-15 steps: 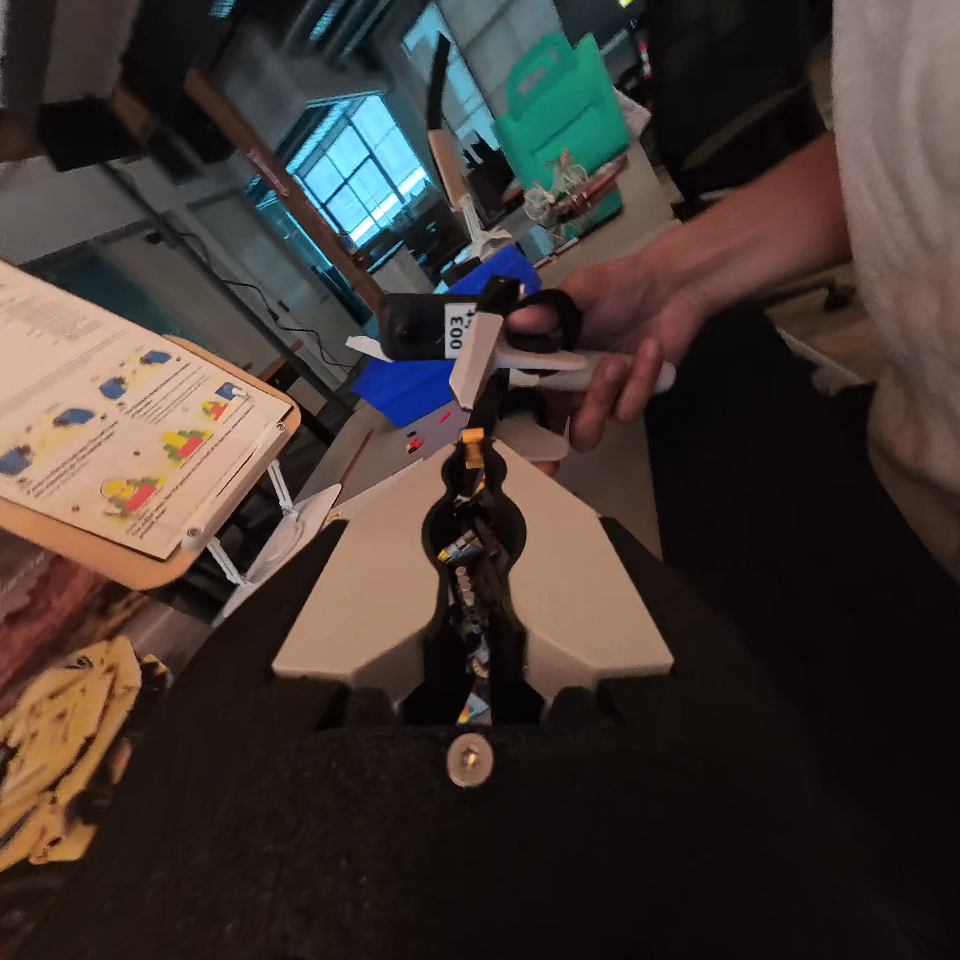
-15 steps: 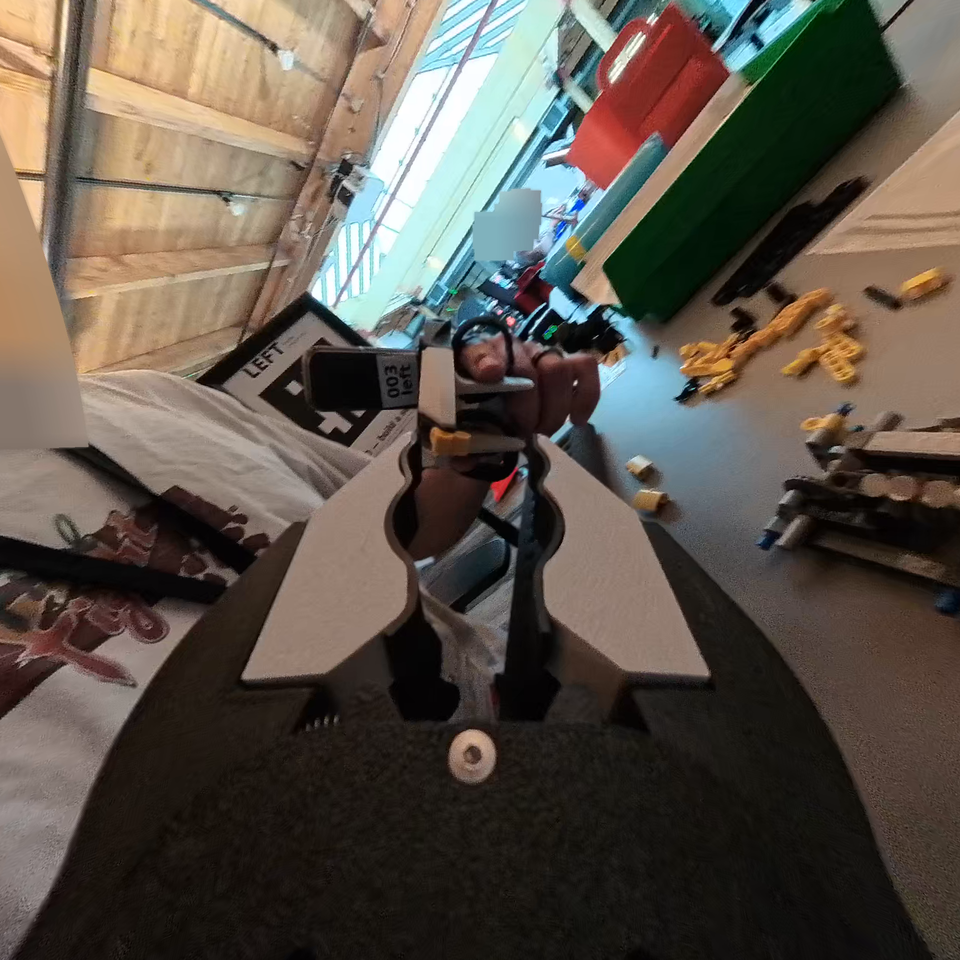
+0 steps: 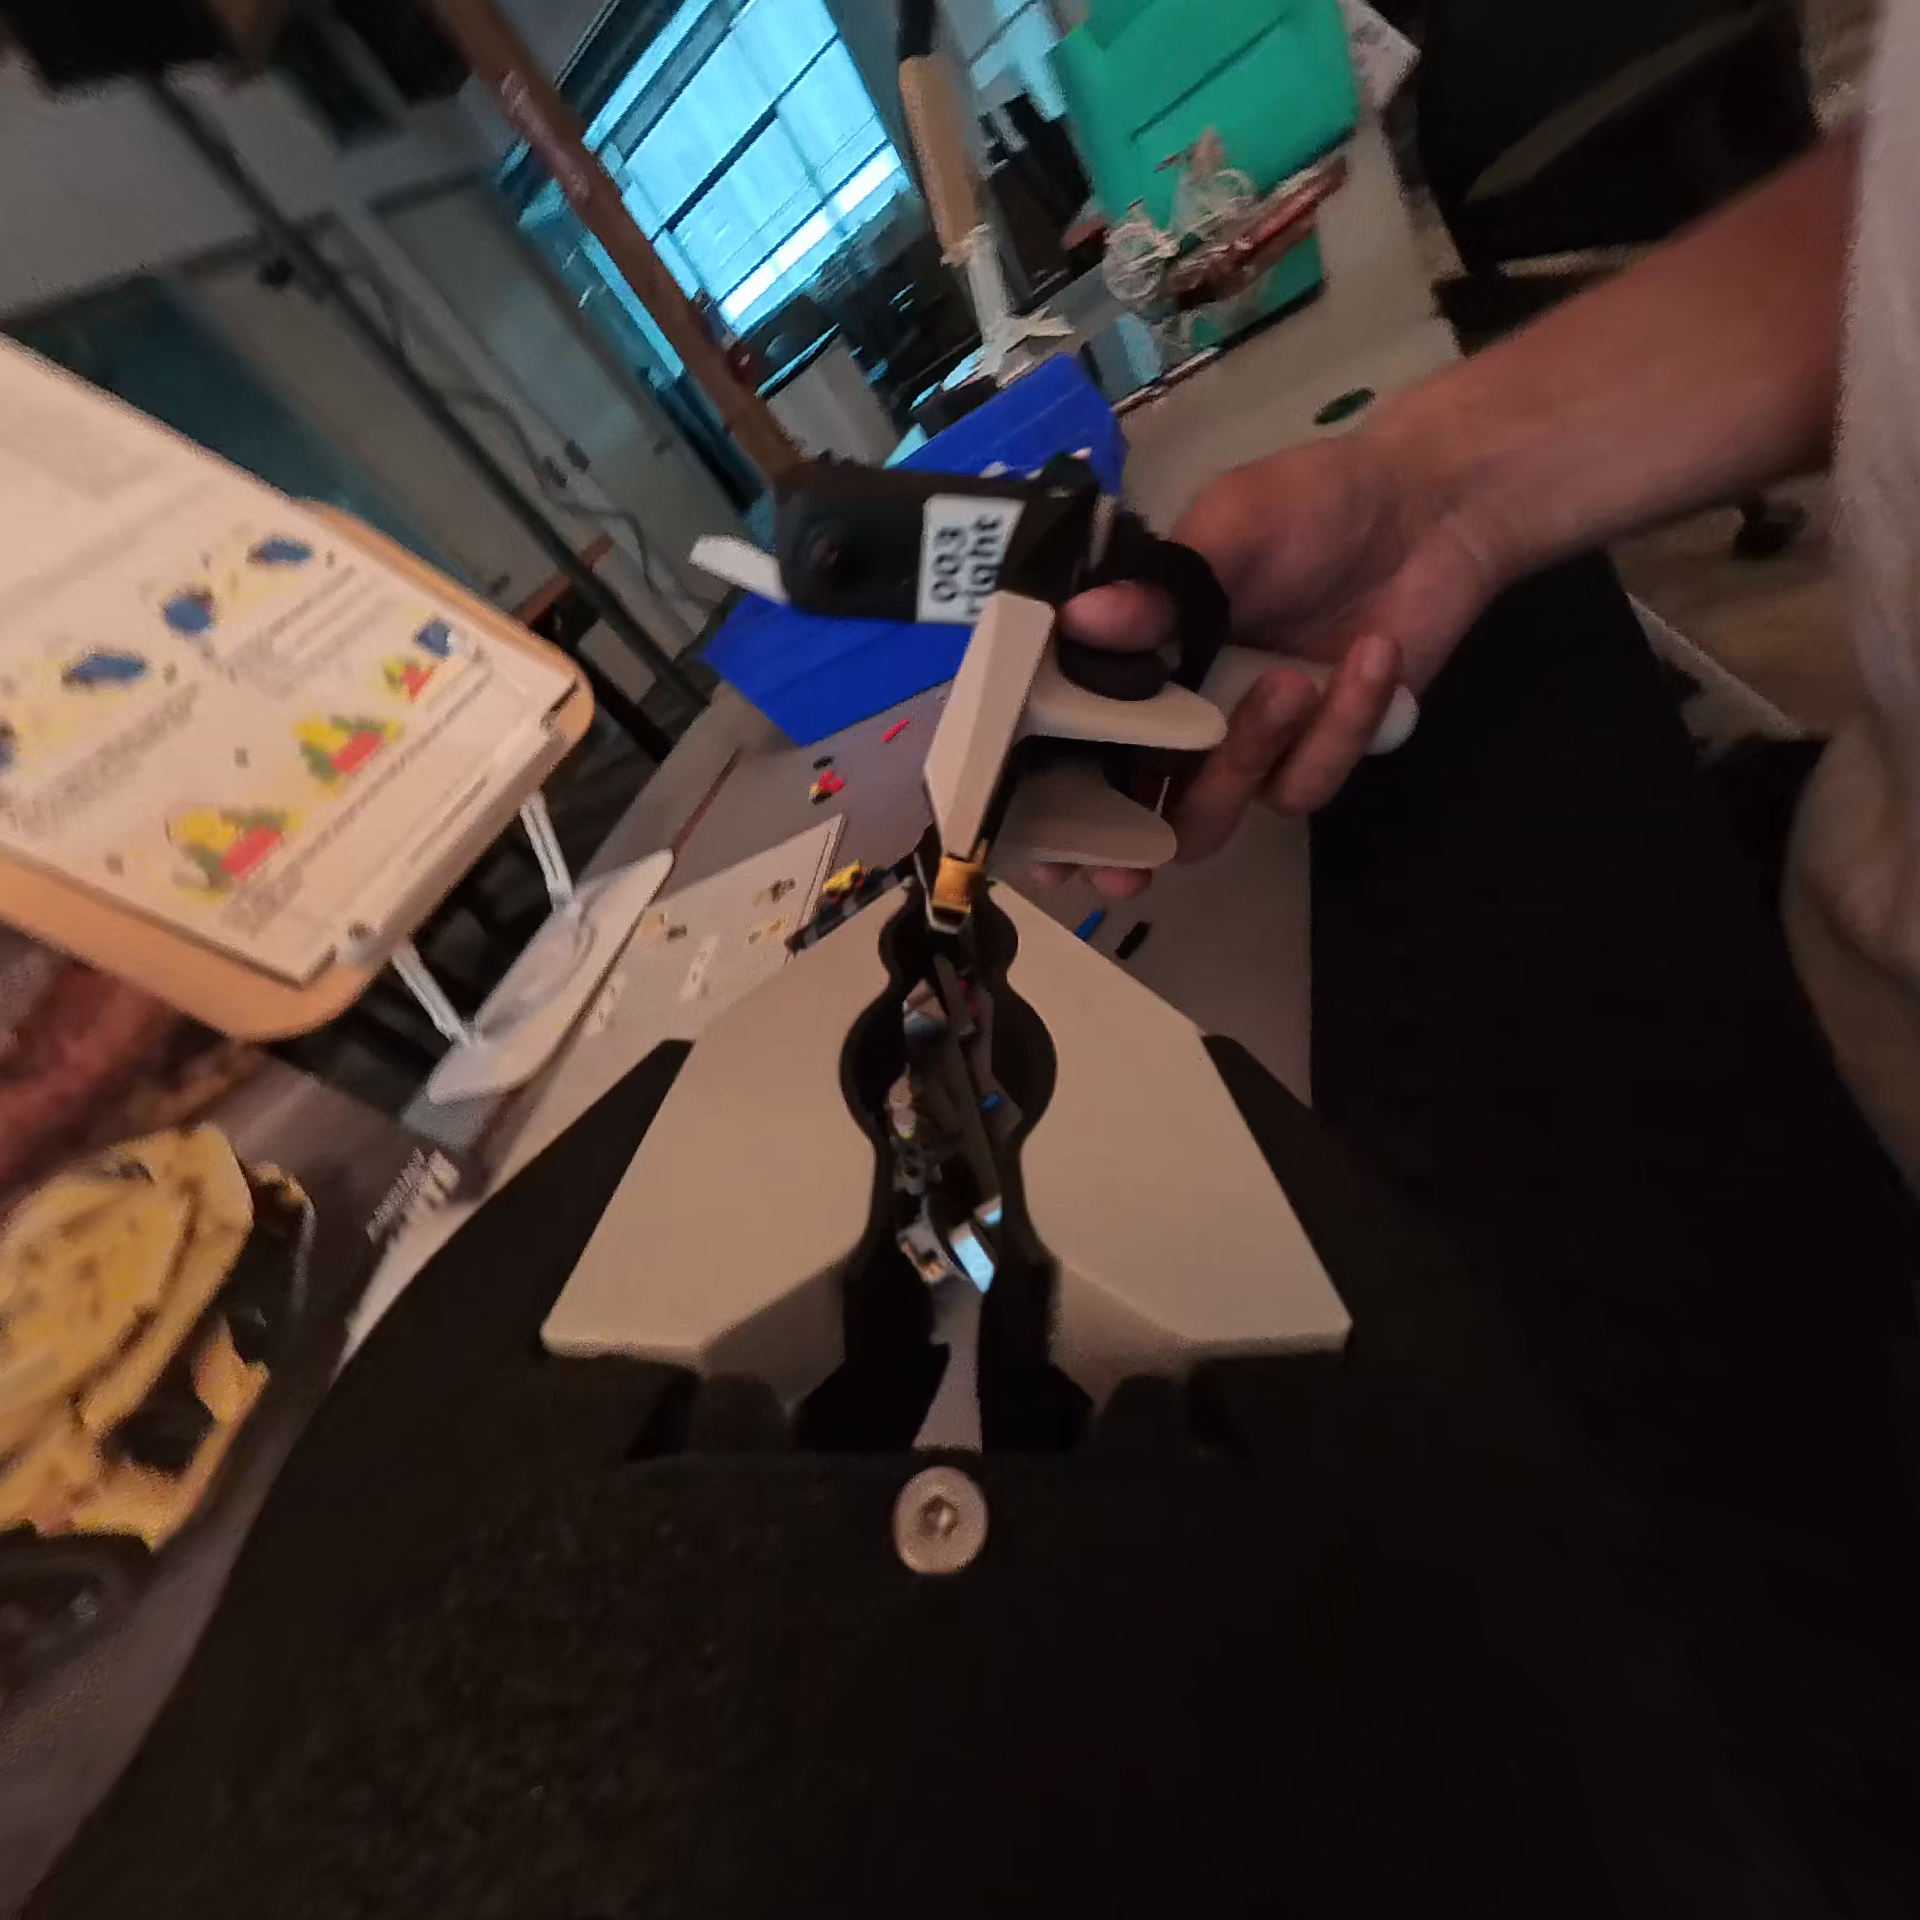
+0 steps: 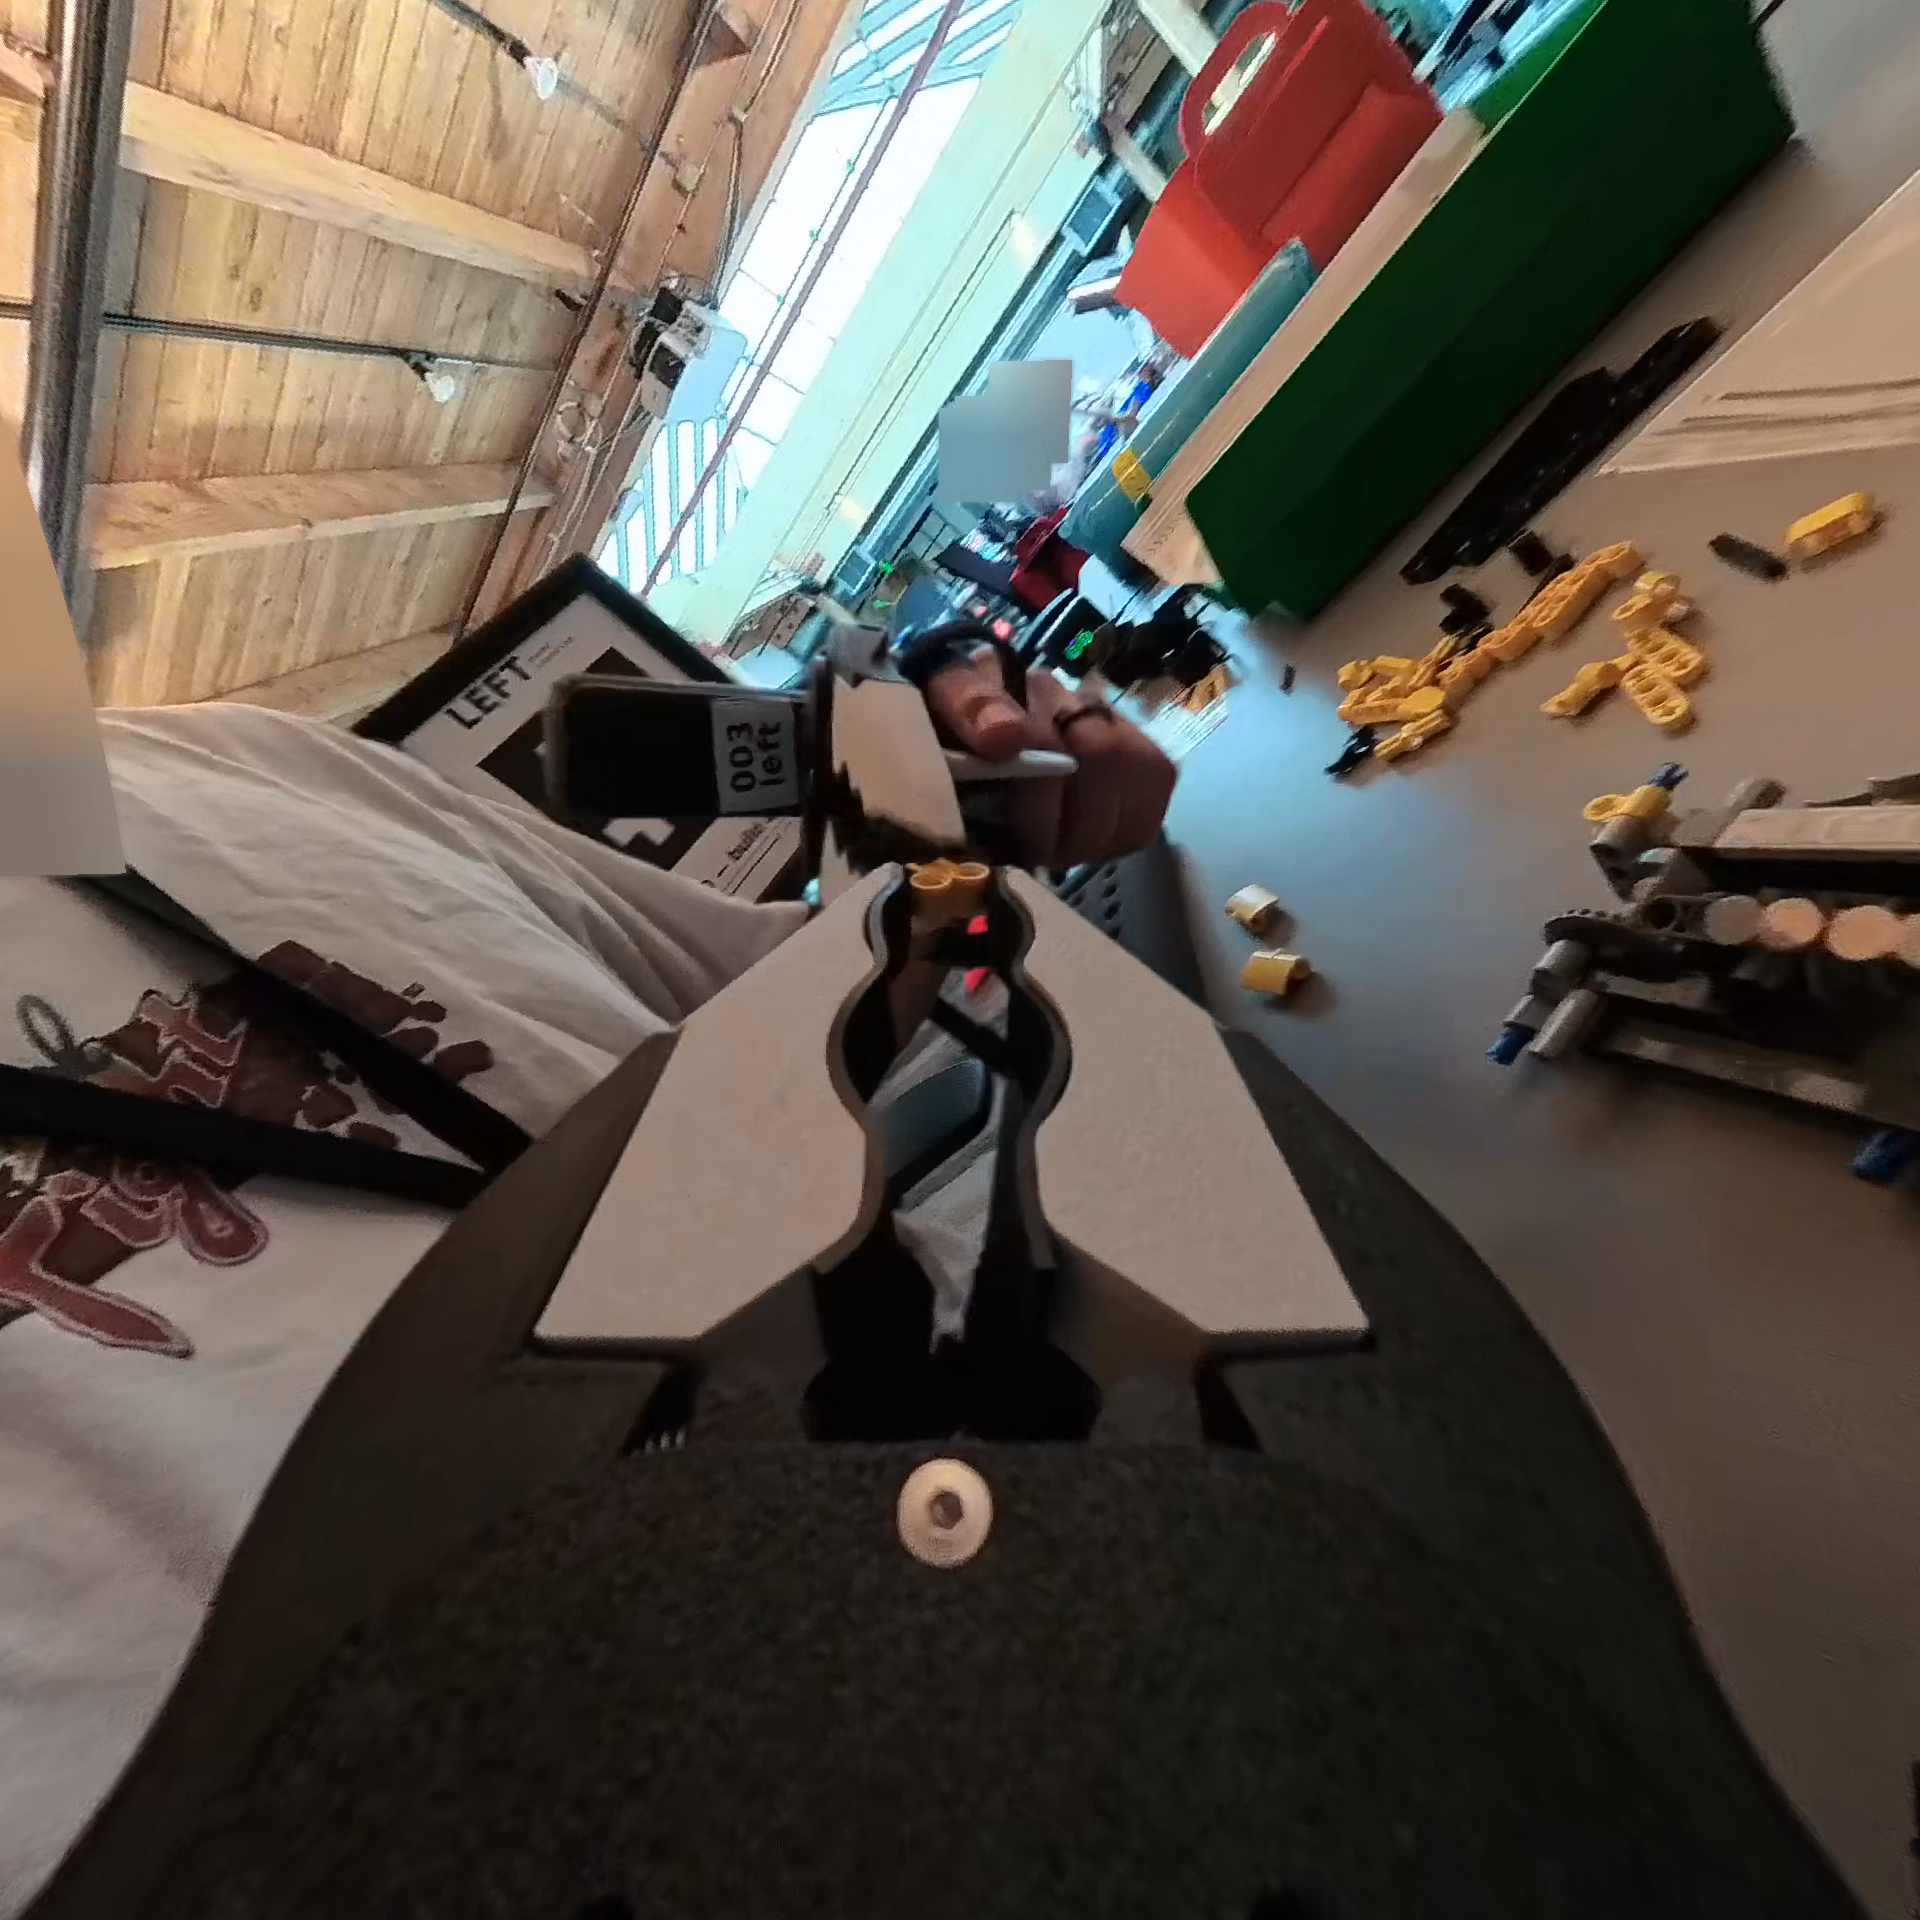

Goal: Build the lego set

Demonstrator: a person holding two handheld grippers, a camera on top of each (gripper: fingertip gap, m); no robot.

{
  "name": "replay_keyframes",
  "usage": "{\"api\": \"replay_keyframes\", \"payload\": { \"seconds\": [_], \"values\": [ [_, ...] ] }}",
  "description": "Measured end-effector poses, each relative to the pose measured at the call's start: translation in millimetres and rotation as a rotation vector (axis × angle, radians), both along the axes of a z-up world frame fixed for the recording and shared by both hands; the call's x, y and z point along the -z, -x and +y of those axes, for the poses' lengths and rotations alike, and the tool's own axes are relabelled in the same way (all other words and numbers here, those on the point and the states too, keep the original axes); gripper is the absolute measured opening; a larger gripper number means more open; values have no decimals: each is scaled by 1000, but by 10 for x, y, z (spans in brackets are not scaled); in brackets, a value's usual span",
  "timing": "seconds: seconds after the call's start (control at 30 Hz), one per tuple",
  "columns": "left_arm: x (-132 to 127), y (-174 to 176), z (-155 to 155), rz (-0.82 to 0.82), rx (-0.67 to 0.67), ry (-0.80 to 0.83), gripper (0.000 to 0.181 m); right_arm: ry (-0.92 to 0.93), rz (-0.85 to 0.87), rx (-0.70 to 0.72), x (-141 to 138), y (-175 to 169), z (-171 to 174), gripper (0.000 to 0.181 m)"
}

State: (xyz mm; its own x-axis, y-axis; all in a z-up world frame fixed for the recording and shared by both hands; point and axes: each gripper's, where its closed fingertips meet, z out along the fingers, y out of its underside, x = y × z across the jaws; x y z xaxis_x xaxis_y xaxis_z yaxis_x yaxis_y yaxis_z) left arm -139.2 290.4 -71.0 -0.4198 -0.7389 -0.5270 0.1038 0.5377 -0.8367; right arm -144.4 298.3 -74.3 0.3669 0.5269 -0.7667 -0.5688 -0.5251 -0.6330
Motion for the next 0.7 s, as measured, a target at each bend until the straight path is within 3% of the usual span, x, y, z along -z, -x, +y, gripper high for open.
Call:
{"api": "replay_keyframes", "payload": {
  "seconds": [0.13,0.27,0.33,0.4,0.6,0.7],
  "values": [
    [35,-98,248,119,-199,274,9,-56,-178,151,75,-165,78,14],
    [9,-66,82,269,-61,710,12,-210,-441,289,61,-208,112,14],
    [-29,-23,8,301,27,829,14,-304,-537,330,10,-181,108,14],
    [-52,0,11,274,40,848,14,-367,-564,350,-51,-147,96,14],
    [40,15,22,269,-27,697,20,-382,-482,318,-98,-70,82,14],
    [-62,43,30,262,8,795,20,-400,-519,341,-98,-66,84,14]
  ]
}}
